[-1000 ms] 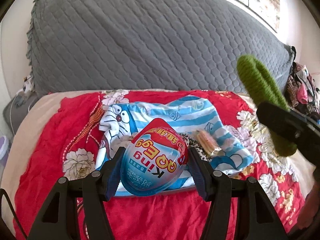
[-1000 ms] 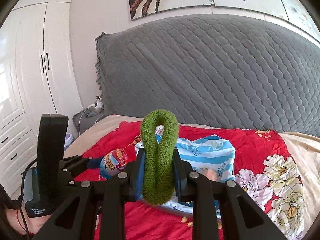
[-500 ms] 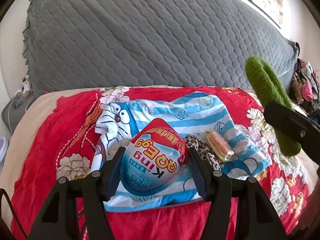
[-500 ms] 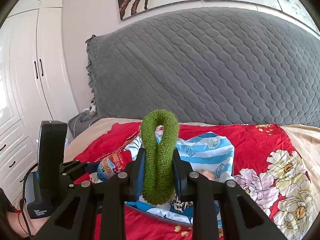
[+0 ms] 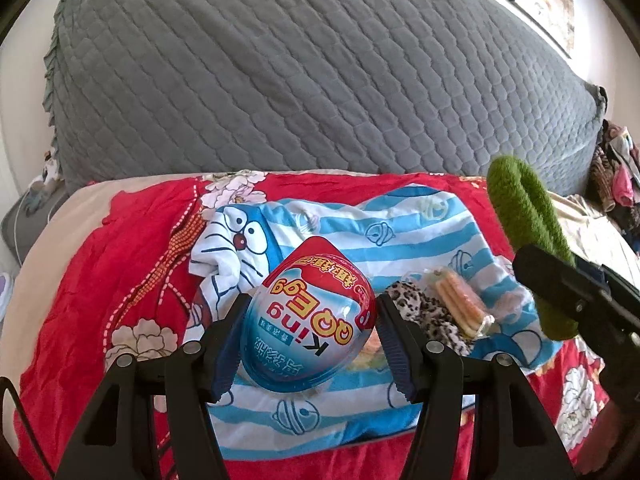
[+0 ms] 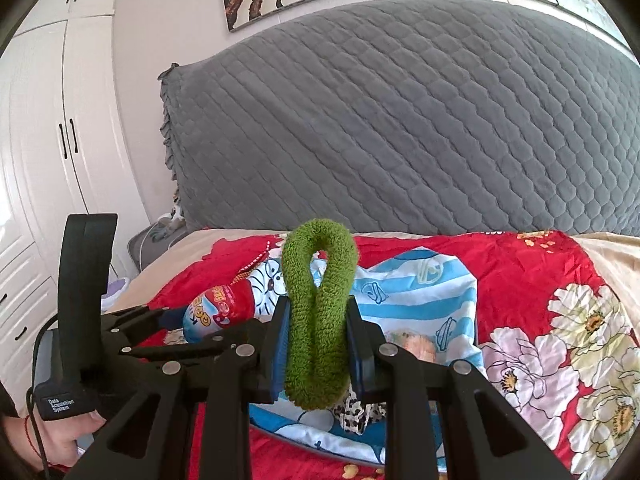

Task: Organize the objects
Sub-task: 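Carry the toy egg and green ring over the striped shirt in the tray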

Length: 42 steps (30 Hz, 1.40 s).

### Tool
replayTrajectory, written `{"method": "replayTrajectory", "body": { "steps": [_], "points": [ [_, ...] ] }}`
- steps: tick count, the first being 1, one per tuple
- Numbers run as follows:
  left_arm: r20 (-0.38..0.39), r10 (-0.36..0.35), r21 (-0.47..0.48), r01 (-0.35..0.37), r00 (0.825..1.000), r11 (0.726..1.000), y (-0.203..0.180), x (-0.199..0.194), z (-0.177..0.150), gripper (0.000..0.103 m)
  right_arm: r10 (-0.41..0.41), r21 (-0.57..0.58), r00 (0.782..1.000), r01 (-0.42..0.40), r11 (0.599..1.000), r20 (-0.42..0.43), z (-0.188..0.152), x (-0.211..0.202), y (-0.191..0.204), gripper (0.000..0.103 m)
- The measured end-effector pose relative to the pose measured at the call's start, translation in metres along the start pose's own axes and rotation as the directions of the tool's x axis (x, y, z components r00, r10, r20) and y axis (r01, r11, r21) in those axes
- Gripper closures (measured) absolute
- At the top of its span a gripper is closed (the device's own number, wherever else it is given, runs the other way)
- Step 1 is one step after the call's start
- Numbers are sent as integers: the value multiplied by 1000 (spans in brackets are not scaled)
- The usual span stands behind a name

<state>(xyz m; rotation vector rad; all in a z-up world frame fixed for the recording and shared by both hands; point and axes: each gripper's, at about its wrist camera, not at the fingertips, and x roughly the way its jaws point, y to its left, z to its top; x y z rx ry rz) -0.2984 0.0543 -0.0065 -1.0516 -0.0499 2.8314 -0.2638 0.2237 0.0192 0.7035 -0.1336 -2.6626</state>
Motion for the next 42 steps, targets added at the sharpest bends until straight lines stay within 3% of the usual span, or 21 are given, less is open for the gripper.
{"method": "replayTrajectory", "body": {
  "steps": [24,42],
  "points": [
    [-9,15,7,-15,1000,1000,8,61,-1,39,-26,-12,996,26,1000,-81,-27,80,-26,78],
    [-21,37,21,-36,999,999,7,77,-4,39,-35,-34,992,31,999,-119,-41,99,-25,77]
  ]
}}
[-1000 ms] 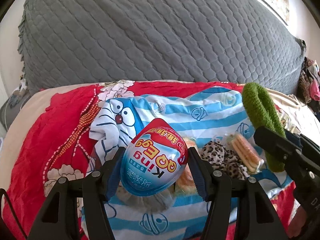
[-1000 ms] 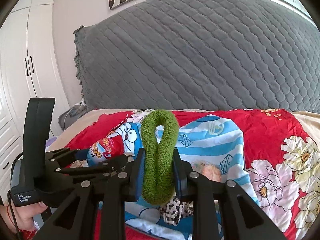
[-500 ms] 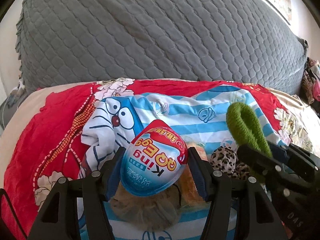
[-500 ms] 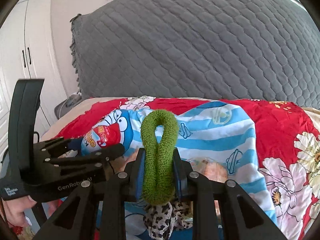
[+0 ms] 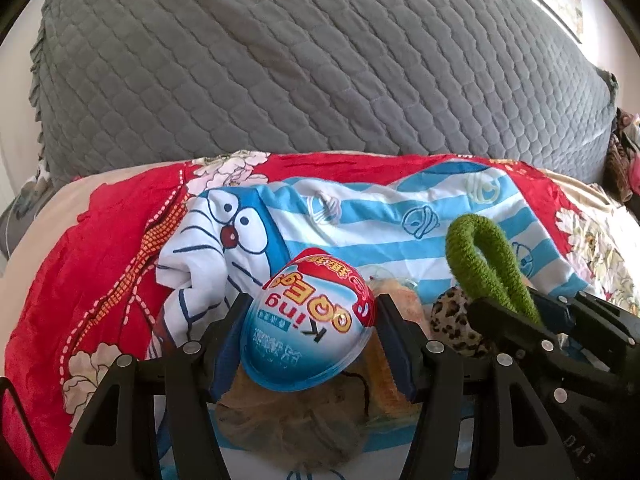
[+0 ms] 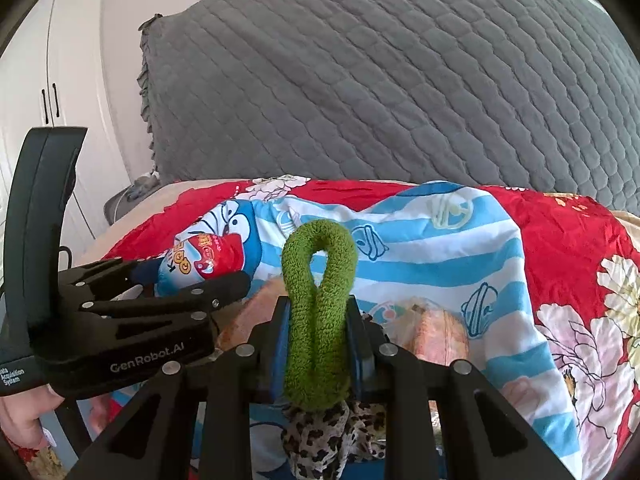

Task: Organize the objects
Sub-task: 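Carry the toy egg and green ring over the striped shirt in the tray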

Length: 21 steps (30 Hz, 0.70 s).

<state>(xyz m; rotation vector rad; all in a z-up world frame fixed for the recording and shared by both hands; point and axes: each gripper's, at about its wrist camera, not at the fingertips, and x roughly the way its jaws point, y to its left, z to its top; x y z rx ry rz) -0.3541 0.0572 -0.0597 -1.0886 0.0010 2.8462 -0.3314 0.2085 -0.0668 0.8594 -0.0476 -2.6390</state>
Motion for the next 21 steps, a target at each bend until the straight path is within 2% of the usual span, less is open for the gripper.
{"method": "replayTrajectory", "body": {
  "steps": [4,9,13,19,21],
  "points": [
    [2,12,-6,-12,1000,1000,1,3,-3,39,-18,16,999,18,1000,-38,-3,6,-5,77],
    [-34,8,-11,-9,999,1000,1,8,-6,39,-19,18,998,20,1000,-62,-7,10,-6,75],
    [-45,15,-20,-16,999,1000,2,8,-7,32,-22,8,997,23,1000,-76,-9,11,-4,74],
    [-61,19,-28,-21,998,999,5,6,-9,29,-25,8,996,26,1000,-84,-9,12,-3,72],
    [-66,18,-28,-20,998,999,7,6,-9,28,-24,5,996,25,1000,-87,-10,11,-2,68]
  ]
}}
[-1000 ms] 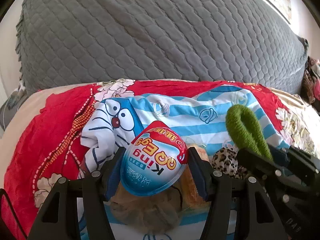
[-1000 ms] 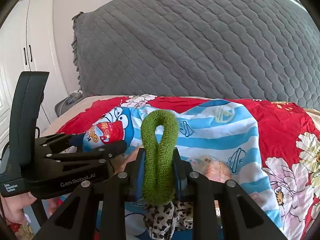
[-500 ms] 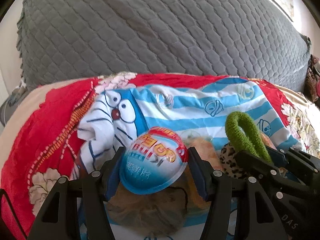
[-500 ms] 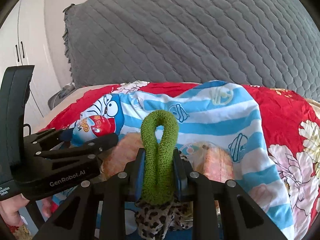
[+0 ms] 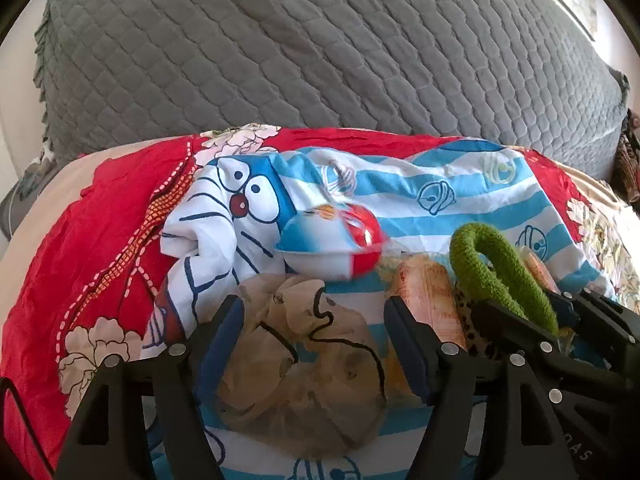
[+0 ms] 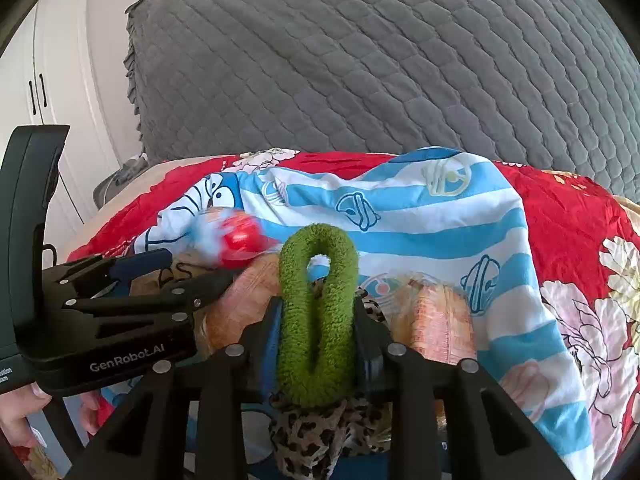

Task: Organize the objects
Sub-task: 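Carry the toy egg and green ring over the striped shirt in the tray, then lower the toy egg and green ring onto the shirt and open both tools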

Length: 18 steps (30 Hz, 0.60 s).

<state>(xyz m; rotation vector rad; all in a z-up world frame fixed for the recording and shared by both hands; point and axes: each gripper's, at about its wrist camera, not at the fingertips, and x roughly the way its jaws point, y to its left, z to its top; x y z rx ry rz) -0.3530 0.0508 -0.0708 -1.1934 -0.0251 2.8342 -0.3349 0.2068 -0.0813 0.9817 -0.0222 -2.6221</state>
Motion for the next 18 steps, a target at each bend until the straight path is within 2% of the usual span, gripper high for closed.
{"method": "replayTrajectory", "body": {
  "steps": [4,12,18],
  "points": [
    [4,-3,-6,3,1000,1000,2,-2,0,27,-4,-11,1000,4,1000,5,0,-2,2,63],
    [8,-3,-23,3,1000,1000,8,-14,-3,24,-19,-21,1000,19,1000,23,2,-9,4,46],
    [-1,0,-27,0,1000,1000,11,-23,-5,24,-18,-23,999,19,1000,45,3,-16,5,40]
  ]
}}
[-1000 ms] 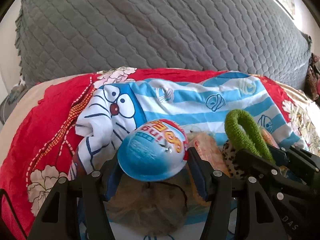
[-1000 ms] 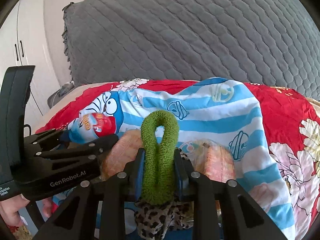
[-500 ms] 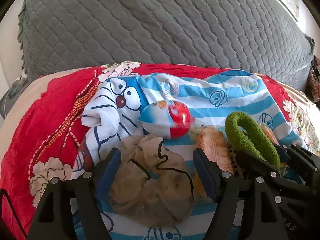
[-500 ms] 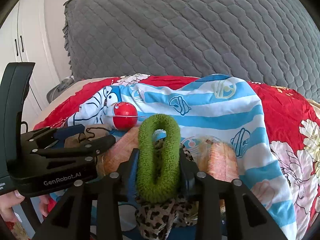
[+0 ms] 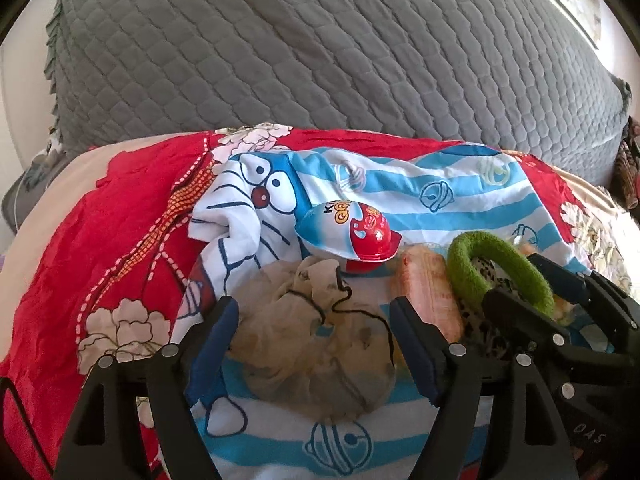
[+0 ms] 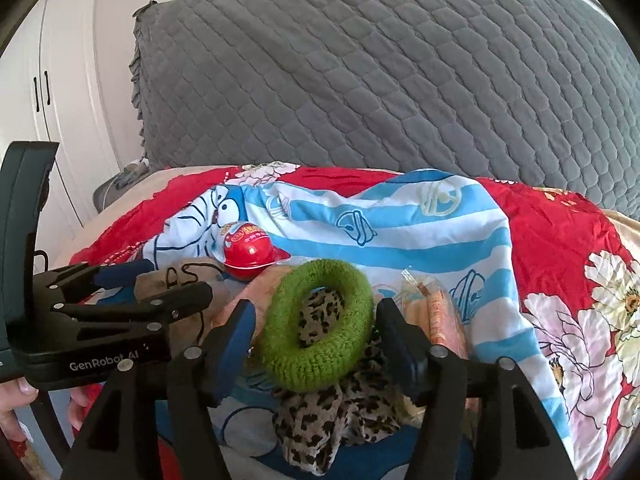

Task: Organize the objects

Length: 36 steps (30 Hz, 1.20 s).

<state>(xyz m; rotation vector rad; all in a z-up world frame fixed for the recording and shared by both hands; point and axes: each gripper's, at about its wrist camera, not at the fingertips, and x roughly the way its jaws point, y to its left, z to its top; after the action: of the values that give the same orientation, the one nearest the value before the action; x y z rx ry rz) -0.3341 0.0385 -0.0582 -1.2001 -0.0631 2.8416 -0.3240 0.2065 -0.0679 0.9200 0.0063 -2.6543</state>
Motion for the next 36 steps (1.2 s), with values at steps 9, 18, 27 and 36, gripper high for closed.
{"method": "replayTrajectory", "body": {
  "steps": [9,18,27,36],
  "points": [
    [18,11,7,-11,1000,1000,-3,-17,-5,21,7,17,998,-9,1000,64,6,-23,-1,28],
    [17,17,-15,-17,1000,1000,1,-36,-10,21,22,28,994,-25,999,104,6,-47,4,28],
    [9,17,-27,-17,1000,999,0,-63,-13,21,16,86,996,-23,996,82,6,-65,0,28],
    [32,10,-43,-9,999,999,-6,-105,-15,21,6,142,997,-17,990,77,17,-103,0,14]
  ]
}}
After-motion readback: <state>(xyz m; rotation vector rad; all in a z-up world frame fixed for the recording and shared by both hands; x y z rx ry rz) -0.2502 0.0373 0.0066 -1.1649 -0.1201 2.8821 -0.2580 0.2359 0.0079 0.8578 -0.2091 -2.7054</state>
